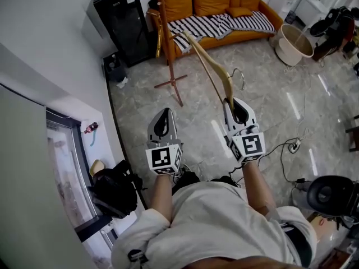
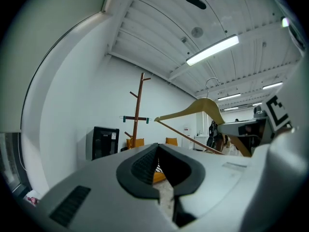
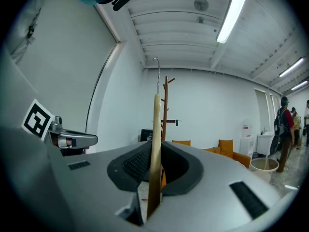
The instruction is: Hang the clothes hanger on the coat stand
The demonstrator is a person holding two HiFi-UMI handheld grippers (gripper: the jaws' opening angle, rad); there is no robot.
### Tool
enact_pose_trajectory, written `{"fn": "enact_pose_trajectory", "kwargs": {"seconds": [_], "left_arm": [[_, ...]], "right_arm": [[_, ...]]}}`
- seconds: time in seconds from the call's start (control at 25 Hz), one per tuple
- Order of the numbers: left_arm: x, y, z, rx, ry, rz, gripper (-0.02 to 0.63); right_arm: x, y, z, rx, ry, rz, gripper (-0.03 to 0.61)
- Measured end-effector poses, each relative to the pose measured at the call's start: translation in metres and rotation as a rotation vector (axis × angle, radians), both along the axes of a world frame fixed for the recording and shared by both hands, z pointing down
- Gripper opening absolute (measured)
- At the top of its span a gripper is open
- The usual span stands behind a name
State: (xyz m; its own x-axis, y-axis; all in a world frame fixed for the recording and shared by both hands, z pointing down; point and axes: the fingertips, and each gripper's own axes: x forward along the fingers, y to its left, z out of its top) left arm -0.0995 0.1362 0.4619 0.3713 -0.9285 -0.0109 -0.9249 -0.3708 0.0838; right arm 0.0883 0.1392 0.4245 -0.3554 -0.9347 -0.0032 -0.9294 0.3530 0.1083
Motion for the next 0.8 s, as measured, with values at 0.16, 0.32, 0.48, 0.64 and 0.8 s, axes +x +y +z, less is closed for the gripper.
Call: {"fn": "enact_pose_trajectory", "kwargs": {"seconds": [0.16, 0.32, 0.48, 0.64, 0.8], "left_arm": [[-0.021, -0.011, -0.002, 0.002, 0.004, 0.009, 0.011], [-0.027, -0.024, 0.001, -0.013, 0.016, 0.018, 0.011], [-0.021, -0.034, 0.008, -0.018, 0.018, 0.033, 0.011], [-0.013, -0.053, 0.015, -0.030, 0.005, 0.046, 0.011], [-0.008, -0.080, 0.016, -0.031, -0.019, 0.039, 0.011]], "right_arm": [[-0.015, -0.010, -0.001, -0.005, -0.001, 0.013, 0.049], [-0.020, -0.023, -0.001, -0.019, 0.015, 0.019, 0.049], [-0.018, -0.031, 0.003, -0.021, 0.017, 0.017, 0.049], [-0.016, -0.051, 0.013, -0.042, 0.013, 0.003, 0.049], [-0.010, -0.080, 0.019, -0.055, 0.004, -0.036, 0.049]]}}
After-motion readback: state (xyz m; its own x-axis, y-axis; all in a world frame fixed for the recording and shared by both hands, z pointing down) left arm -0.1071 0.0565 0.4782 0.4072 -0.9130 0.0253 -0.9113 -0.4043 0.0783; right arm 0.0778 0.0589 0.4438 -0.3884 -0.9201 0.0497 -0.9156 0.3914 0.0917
